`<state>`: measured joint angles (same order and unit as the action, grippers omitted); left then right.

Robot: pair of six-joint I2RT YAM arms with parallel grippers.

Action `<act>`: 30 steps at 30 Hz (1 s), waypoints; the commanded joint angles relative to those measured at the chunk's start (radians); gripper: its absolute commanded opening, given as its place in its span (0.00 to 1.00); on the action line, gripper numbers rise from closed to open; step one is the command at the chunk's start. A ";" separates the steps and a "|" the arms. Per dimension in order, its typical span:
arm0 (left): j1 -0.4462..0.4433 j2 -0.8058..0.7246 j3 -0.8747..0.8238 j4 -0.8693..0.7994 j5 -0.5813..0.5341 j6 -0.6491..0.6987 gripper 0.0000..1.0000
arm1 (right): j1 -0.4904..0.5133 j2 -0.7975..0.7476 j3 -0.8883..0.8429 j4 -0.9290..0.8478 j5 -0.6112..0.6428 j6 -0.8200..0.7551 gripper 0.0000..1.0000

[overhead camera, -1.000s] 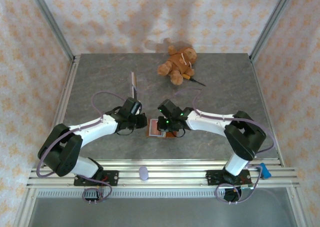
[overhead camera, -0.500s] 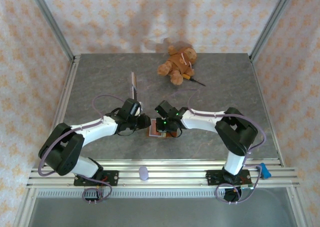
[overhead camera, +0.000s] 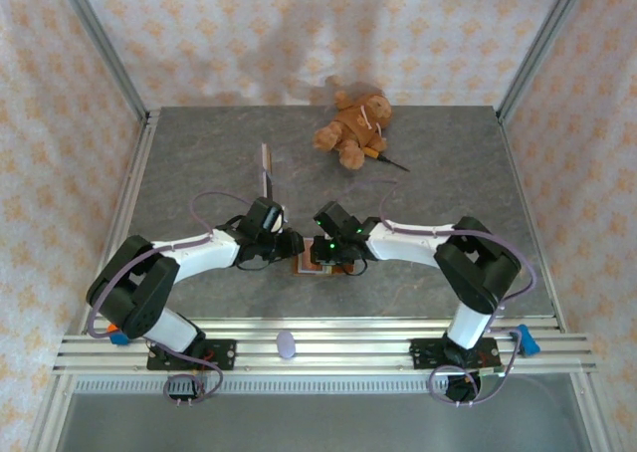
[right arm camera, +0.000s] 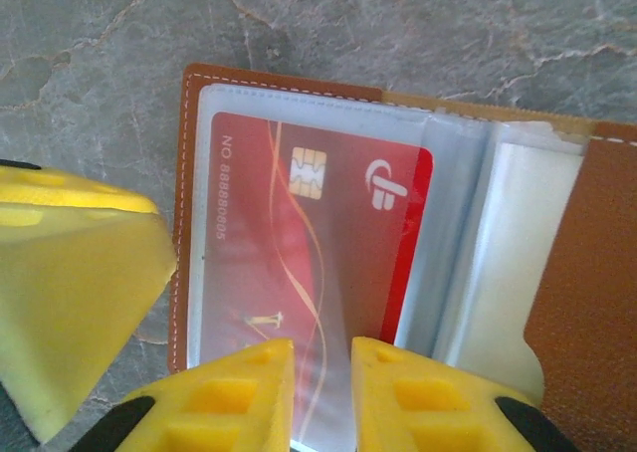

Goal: Put the credit cards into the card holder

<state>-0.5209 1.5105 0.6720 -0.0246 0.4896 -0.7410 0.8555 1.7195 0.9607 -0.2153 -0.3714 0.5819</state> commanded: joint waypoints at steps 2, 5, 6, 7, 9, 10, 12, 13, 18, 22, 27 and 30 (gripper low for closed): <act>0.006 0.018 -0.007 0.014 -0.018 -0.008 0.27 | -0.009 -0.042 -0.020 0.011 -0.005 -0.014 0.24; 0.006 0.026 -0.004 0.013 -0.020 -0.001 0.27 | -0.011 -0.051 -0.025 0.008 -0.001 -0.020 0.24; 0.006 0.028 -0.002 0.010 -0.020 0.000 0.27 | -0.010 -0.051 -0.026 0.007 -0.001 -0.020 0.24; 0.007 0.030 0.000 0.009 -0.020 -0.001 0.27 | -0.012 -0.048 -0.027 0.008 0.000 -0.020 0.25; 0.007 0.032 -0.003 0.020 -0.016 -0.006 0.27 | -0.014 -0.038 -0.031 0.024 -0.013 -0.021 0.24; 0.005 0.035 -0.003 0.026 -0.013 -0.007 0.28 | -0.013 -0.030 -0.035 0.036 -0.018 -0.018 0.24; 0.005 0.043 -0.002 0.029 -0.004 -0.008 0.27 | -0.014 -0.016 -0.039 0.050 -0.022 -0.015 0.24; 0.006 0.045 -0.002 0.033 -0.001 -0.010 0.28 | -0.013 -0.007 -0.039 0.054 -0.022 -0.014 0.24; 0.005 0.040 -0.012 0.053 0.001 -0.020 0.29 | -0.013 -0.005 -0.039 0.055 -0.033 -0.016 0.25; 0.004 0.035 -0.006 0.035 -0.003 -0.014 0.30 | -0.017 -0.041 -0.034 0.026 -0.023 -0.023 0.26; 0.007 0.036 0.003 0.022 -0.008 0.000 0.30 | -0.019 -0.064 -0.020 -0.005 -0.005 -0.040 0.29; 0.004 0.034 0.000 0.028 -0.005 -0.008 0.30 | -0.024 -0.059 -0.025 0.001 -0.011 -0.035 0.28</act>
<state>-0.5209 1.5429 0.6720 -0.0017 0.4904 -0.7517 0.8391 1.6833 0.9329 -0.1940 -0.4000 0.5632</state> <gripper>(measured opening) 0.300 0.283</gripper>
